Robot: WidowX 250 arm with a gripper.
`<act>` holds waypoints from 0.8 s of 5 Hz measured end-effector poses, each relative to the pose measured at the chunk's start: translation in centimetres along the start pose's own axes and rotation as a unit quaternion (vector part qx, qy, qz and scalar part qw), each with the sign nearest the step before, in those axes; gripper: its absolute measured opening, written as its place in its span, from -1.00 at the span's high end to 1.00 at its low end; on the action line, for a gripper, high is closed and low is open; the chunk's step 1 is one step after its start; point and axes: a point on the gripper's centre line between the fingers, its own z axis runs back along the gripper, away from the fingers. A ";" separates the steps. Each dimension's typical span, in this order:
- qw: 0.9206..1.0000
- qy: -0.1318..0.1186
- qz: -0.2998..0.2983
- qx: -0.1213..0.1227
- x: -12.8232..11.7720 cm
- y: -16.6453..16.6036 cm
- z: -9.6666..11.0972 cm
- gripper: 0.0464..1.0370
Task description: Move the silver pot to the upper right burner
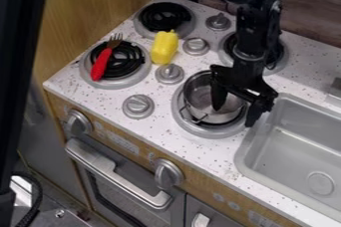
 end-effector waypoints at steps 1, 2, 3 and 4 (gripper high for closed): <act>1.000 0.007 0.004 -0.001 1.1 -0.1 -1.7 -0.86; 1.000 -0.004 0.008 -0.003 2.2 0.5 -1.6 -0.32; 1.000 -0.012 -0.002 0.006 2.3 1.0 -1.7 0.27; 0.999 -0.025 -0.032 0.022 2.1 1.3 -1.5 0.71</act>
